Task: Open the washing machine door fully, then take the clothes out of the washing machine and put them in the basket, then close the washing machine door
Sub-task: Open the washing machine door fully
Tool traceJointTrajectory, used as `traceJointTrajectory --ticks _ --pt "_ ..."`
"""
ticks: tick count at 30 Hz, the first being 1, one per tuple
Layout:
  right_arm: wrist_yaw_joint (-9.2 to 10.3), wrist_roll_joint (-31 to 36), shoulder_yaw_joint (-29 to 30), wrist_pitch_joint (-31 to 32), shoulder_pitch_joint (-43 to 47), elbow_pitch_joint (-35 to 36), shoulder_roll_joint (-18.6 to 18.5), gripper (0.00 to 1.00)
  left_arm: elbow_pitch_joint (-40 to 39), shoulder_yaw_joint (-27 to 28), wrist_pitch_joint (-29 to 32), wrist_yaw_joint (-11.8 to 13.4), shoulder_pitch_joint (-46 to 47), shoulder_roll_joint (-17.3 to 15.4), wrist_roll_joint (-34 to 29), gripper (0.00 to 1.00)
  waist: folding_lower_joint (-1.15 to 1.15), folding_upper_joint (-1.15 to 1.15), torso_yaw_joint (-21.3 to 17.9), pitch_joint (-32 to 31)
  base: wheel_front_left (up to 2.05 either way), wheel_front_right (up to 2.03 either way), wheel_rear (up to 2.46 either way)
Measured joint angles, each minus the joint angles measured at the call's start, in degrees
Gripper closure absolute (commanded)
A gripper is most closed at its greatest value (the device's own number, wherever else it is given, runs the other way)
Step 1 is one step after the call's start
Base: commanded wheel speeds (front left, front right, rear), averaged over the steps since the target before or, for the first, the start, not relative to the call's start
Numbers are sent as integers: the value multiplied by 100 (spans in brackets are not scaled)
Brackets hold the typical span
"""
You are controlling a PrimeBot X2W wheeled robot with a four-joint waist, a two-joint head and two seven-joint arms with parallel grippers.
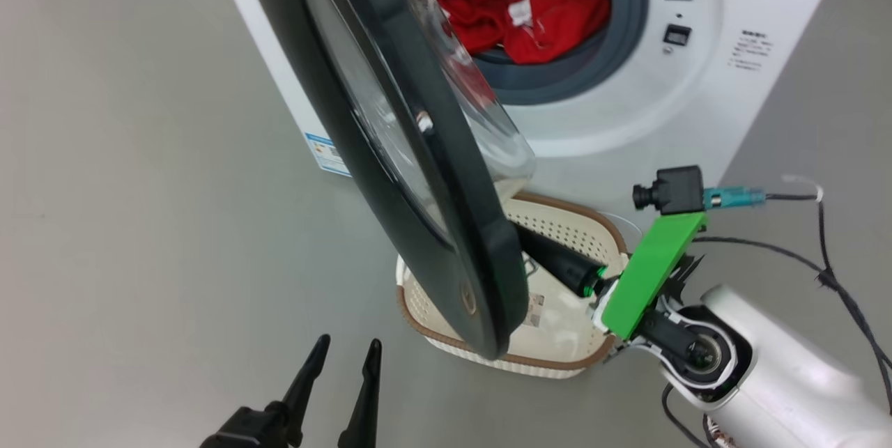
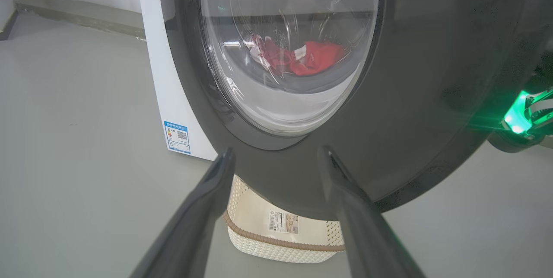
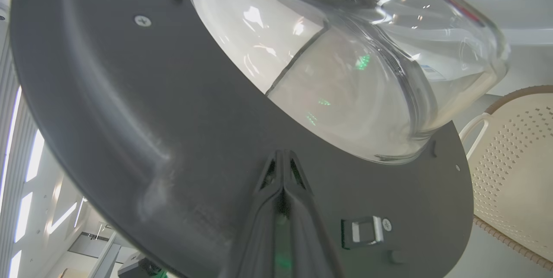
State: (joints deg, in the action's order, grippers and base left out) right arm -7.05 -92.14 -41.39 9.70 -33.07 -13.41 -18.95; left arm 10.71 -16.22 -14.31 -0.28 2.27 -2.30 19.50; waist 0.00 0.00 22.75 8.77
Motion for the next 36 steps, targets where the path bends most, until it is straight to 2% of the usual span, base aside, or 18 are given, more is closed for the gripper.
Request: traceJointTrajectory --ticks 7,16,22,31,32,34,36 --pt "1 10 -67 53 219 -14 191 100 25 88 0 56 -210 -2 -88 0 0 0 315 -244 0 0 0" --pt "1 48 -221 352 224 -82 553 100 -260 375 0 318 -388 -15 -78 0 0 0 618 -421 0 0 0" --pt "1 97 -240 452 103 -197 682 100 -366 475 0 425 -470 -14 -77 0 0 0 675 -374 0 0 0" --pt "0 269 -255 352 101 -245 720 100 -394 486 0 435 -470 -14 -76 0 0 0 651 -412 0 0 0" --pt "0 293 -256 298 109 -255 697 91 -379 486 0 434 -469 -14 -76 0 0 0 642 -421 0 0 0" --pt "0 301 -256 169 132 -285 653 62 -331 486 0 424 -467 -14 -78 0 0 0 625 -443 0 0 0" --pt "0 301 -248 46 217 -309 577 49 -263 487 0 374 -465 -14 -81 0 0 0 605 -472 0 0 0"
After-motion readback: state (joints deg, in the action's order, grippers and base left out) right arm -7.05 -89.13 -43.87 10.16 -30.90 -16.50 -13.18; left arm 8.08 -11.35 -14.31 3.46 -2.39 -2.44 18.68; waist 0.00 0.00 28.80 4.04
